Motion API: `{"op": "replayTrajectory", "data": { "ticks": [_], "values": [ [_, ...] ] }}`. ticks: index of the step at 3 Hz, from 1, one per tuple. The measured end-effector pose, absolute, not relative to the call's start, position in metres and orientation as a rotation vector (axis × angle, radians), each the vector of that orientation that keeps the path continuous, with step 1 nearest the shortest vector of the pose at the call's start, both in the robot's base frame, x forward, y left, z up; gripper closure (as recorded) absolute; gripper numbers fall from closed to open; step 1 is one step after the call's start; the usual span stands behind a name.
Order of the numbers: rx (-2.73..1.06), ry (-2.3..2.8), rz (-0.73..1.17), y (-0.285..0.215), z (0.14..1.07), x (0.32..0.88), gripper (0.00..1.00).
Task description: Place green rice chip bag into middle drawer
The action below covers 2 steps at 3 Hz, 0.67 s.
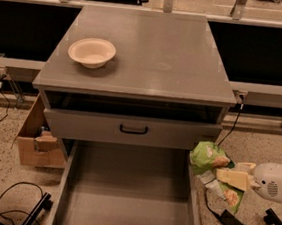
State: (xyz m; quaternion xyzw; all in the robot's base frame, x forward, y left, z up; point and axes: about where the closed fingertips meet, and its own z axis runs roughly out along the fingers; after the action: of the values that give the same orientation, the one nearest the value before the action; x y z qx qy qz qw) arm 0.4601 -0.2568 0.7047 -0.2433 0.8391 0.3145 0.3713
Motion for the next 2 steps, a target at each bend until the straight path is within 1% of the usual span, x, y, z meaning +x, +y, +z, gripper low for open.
{"op": "replayTrajectory", "data": {
  "ticks": [1, 2],
  "values": [
    [-0.624, 2.151, 0.806, -0.257, 0.705, 0.460, 1.00],
    [-0.757, 2.198, 0.796, -0.221, 0.681, 0.459, 1.00]
  ]
}}
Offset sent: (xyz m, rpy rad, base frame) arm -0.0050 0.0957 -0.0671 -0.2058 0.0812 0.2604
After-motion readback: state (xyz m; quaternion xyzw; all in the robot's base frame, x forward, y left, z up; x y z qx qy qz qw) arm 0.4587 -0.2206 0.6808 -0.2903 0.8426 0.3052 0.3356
